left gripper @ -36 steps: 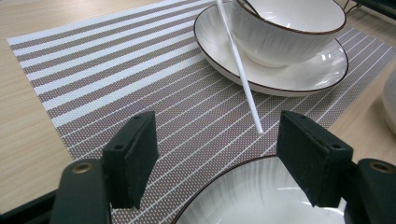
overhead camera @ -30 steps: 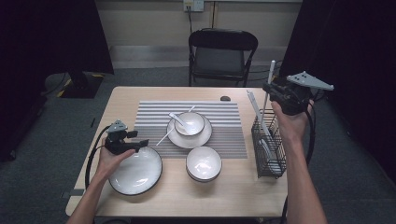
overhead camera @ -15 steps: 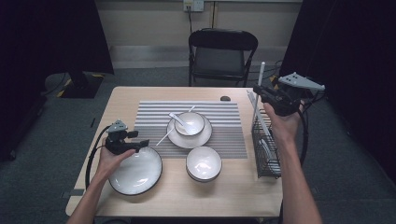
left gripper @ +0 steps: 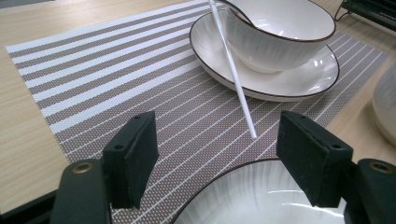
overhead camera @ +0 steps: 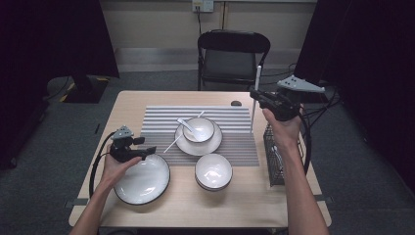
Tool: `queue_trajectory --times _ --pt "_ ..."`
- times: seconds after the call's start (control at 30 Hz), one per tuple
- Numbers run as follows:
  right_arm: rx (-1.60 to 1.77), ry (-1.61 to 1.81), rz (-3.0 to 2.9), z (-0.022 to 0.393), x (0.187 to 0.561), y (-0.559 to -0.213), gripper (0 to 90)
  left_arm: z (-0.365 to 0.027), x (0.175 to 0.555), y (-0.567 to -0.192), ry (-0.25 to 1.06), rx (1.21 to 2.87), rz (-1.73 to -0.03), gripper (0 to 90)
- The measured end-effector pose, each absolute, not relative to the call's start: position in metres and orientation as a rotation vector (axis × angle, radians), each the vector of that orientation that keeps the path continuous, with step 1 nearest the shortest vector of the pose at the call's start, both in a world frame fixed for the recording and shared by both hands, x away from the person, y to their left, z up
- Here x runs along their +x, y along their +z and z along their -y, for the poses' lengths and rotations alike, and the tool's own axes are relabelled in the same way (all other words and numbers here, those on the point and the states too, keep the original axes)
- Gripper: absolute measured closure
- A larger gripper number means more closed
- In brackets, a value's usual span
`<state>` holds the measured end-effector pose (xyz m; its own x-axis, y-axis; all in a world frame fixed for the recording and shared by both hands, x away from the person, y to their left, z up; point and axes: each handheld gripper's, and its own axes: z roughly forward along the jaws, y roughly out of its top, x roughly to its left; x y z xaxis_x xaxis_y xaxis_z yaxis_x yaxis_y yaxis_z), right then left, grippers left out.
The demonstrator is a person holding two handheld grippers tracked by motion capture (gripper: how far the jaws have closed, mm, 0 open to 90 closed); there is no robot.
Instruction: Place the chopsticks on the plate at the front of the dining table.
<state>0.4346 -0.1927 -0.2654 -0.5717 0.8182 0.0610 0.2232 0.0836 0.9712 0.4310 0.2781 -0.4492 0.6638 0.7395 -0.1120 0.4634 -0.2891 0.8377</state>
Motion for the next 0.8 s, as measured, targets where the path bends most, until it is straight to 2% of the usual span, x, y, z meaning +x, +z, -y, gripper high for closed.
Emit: queue_trajectory --times 0.8 --pt "0.986 1.602 -1.899 0.150 0.442 -0.270 84.9 -0.274 0.428 -0.444 0.355 1.916 -0.894 22.4"
